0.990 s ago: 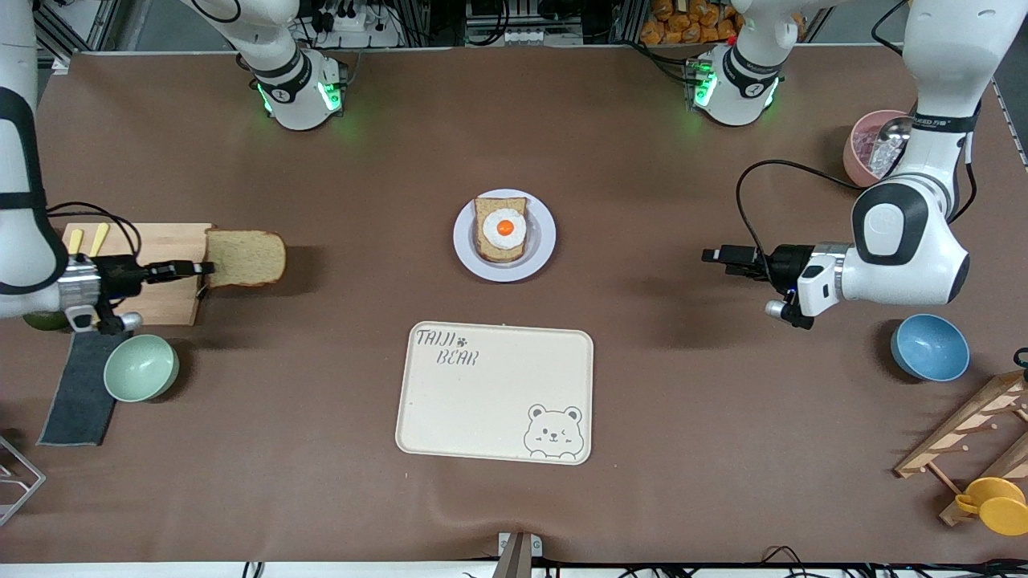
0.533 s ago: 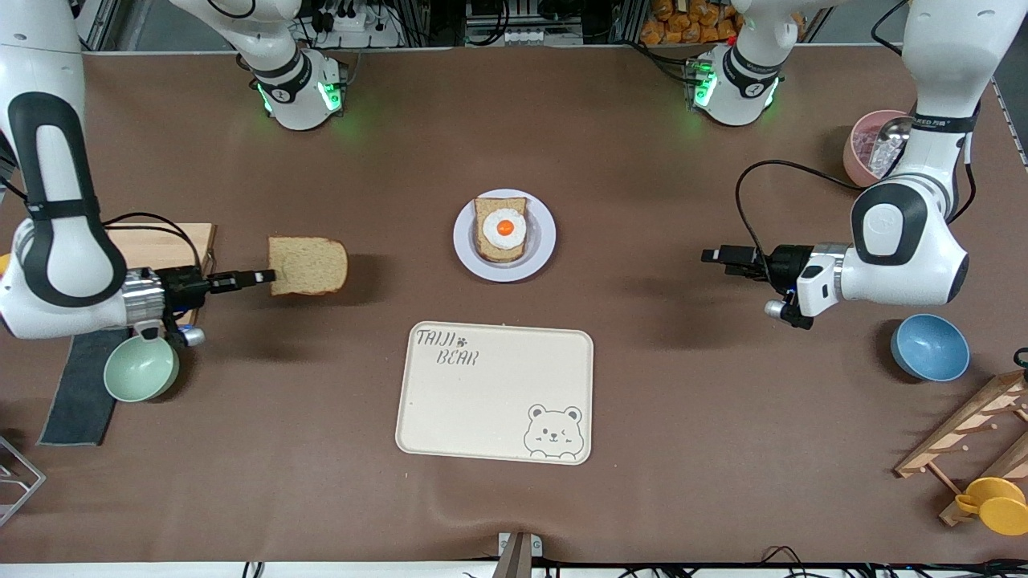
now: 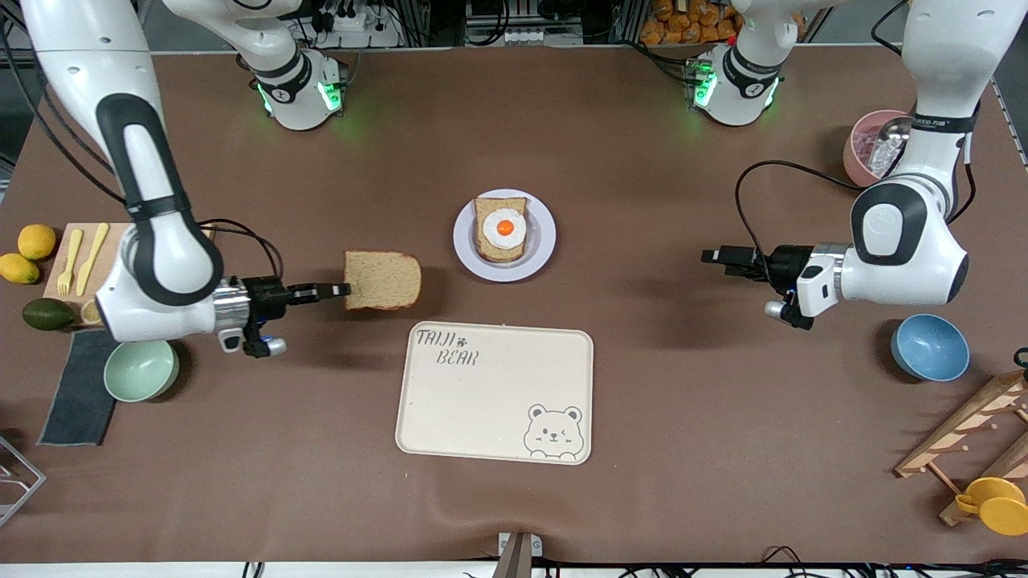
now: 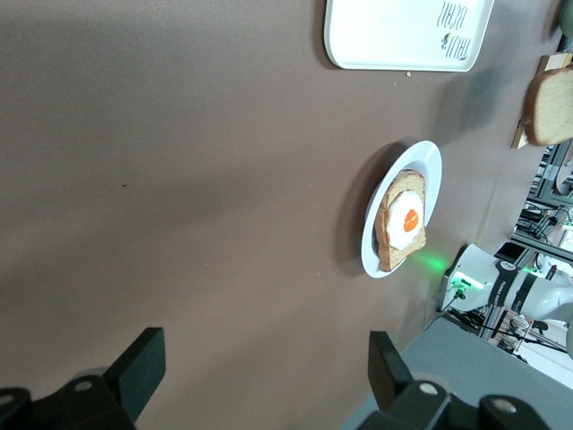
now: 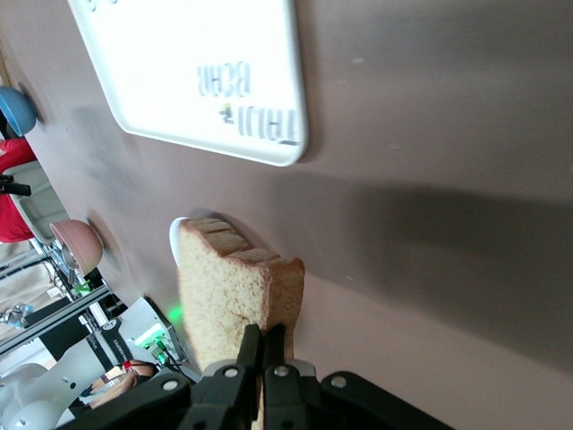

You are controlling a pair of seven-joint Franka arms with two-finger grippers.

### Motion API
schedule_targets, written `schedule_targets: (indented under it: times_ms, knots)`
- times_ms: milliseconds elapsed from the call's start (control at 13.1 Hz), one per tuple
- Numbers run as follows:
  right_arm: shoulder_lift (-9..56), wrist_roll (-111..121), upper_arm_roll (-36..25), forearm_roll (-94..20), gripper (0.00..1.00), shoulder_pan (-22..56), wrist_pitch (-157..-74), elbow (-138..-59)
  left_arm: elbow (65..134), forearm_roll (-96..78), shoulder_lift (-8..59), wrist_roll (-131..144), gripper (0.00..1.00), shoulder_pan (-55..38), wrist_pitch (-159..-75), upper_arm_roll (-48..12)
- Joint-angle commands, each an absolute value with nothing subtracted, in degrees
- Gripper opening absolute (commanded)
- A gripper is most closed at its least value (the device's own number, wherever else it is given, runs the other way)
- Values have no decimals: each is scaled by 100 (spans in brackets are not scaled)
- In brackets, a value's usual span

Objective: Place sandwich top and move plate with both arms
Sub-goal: 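Lower the bread onto the egg toast while the left gripper approaches the plate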

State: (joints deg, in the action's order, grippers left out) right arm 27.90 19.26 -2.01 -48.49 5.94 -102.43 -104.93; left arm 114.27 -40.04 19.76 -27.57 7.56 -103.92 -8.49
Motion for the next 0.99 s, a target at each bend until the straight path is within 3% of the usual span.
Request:
schedule_targets:
  times_ms: [0,229,914]
  knots:
    - [2707,1698,-264,-5054,0,1123,-10572,-10678,11452,-4148,2013,-2892,100,747,-10485,-861]
    - [2672,942,-272,-5054,0,1905,-10872,-10757,11452,-4148,2030,-2892,100,747,-10485,-861]
    - [2496,870,-264,-5291,0,2786,-11601,-11557,11505,-4500,2179,-2892,100,554,-10748,-905]
